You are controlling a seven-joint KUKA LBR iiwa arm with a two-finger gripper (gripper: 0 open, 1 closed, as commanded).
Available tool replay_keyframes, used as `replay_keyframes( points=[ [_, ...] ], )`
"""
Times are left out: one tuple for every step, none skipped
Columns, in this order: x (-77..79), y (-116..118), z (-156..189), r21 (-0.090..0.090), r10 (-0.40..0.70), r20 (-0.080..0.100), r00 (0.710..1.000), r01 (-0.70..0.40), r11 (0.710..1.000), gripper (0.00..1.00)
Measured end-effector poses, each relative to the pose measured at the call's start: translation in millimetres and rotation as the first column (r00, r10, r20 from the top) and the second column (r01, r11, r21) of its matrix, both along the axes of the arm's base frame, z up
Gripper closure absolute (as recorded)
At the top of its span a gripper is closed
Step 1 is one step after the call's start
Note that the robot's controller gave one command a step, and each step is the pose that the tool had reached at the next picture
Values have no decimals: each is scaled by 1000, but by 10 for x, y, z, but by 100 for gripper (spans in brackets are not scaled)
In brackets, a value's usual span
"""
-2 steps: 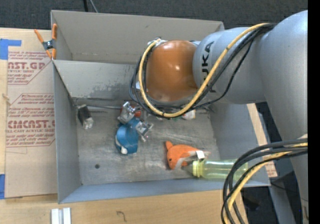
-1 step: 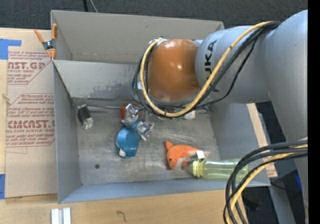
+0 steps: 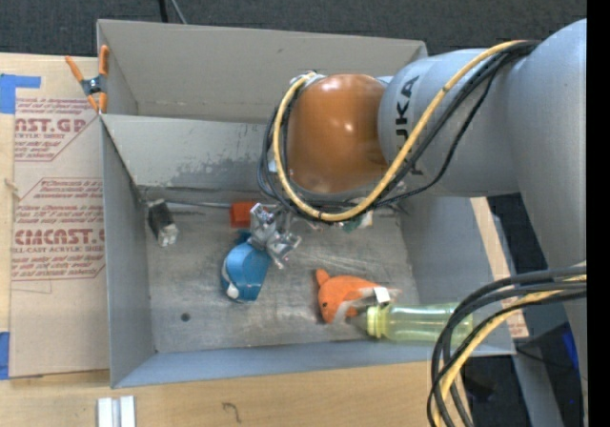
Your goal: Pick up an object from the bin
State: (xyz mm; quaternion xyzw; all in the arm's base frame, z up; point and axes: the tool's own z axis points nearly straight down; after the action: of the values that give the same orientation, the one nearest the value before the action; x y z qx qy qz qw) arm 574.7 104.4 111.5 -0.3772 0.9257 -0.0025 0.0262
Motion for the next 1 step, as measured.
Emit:
replay_keyframes(
  points=[
    [-106, -33, -168, -9, 2, -32, 999, -2, 1000, 0]
  ],
)
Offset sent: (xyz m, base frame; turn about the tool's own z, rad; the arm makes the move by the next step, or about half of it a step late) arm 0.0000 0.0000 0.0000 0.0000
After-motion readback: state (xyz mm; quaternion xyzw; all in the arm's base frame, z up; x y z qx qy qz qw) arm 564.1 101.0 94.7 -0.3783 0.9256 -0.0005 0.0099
